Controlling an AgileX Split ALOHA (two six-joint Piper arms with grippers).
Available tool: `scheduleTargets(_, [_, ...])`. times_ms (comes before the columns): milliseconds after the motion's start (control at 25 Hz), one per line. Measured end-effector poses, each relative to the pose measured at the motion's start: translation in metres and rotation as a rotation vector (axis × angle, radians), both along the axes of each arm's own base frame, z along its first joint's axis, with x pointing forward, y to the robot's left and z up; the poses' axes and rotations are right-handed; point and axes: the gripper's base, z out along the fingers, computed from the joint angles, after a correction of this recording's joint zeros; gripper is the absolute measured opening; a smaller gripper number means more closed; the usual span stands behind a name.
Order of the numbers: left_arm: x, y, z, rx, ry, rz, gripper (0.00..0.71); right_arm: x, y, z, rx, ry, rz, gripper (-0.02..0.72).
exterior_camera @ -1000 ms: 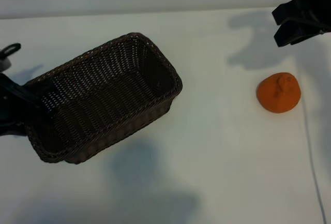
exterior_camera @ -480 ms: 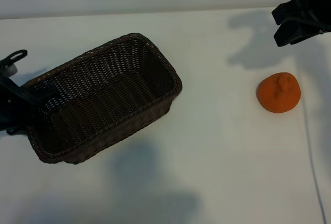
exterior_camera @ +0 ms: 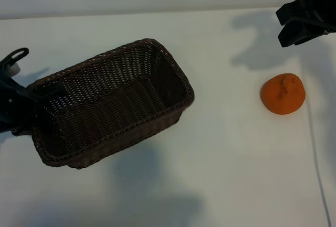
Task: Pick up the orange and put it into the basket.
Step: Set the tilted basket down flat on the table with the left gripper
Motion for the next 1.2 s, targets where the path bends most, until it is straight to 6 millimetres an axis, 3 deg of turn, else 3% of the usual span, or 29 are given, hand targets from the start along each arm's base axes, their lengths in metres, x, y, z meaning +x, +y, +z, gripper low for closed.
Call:
scheduleTargets(560, [0.012,-0.004,0.104,-0.035,-0.106,-0.142,0.155,0.000,0.000,0.000,0.003,0.000,0.000,0.257])
scheduleTargets(800, [0.014,-0.004,0.112,-0.031,-0.116,-0.175,0.155,0.000,0.000,0.000,0.003,0.000,0.000,0.257])
scheduleTargets(1200, [0.014,-0.004,0.112,-0.007,-0.172,-0.409,0.155,0.000,0.000,0.000,0.003,0.000,0.000,0.257])
